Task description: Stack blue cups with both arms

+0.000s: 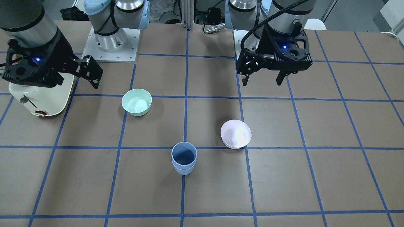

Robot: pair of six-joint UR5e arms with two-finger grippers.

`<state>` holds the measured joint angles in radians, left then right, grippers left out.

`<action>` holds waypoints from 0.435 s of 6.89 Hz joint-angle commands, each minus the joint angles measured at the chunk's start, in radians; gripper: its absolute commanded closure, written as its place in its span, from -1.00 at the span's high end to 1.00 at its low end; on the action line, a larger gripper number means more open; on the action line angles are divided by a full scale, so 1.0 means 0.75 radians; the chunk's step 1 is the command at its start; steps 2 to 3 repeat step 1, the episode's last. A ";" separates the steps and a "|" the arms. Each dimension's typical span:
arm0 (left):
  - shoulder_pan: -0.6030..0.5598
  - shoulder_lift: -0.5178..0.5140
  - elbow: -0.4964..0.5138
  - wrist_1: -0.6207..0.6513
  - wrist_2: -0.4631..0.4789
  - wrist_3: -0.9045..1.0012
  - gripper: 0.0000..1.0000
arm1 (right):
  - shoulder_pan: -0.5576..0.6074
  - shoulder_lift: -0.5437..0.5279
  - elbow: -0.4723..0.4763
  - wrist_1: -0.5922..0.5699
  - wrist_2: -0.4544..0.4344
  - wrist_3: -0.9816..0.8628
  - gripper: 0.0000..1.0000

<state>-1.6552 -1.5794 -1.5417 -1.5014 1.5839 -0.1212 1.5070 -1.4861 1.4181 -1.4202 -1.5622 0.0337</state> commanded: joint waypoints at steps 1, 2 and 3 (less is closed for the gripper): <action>0.000 -0.001 0.000 0.000 -0.001 0.000 1.00 | -0.023 -0.007 0.011 0.000 -0.003 -0.035 1.00; 0.000 -0.001 0.000 0.000 -0.001 0.000 1.00 | -0.023 -0.007 0.011 0.000 -0.003 -0.035 1.00; 0.000 -0.001 0.000 0.000 -0.001 0.000 1.00 | -0.023 -0.007 0.011 0.000 -0.003 -0.035 1.00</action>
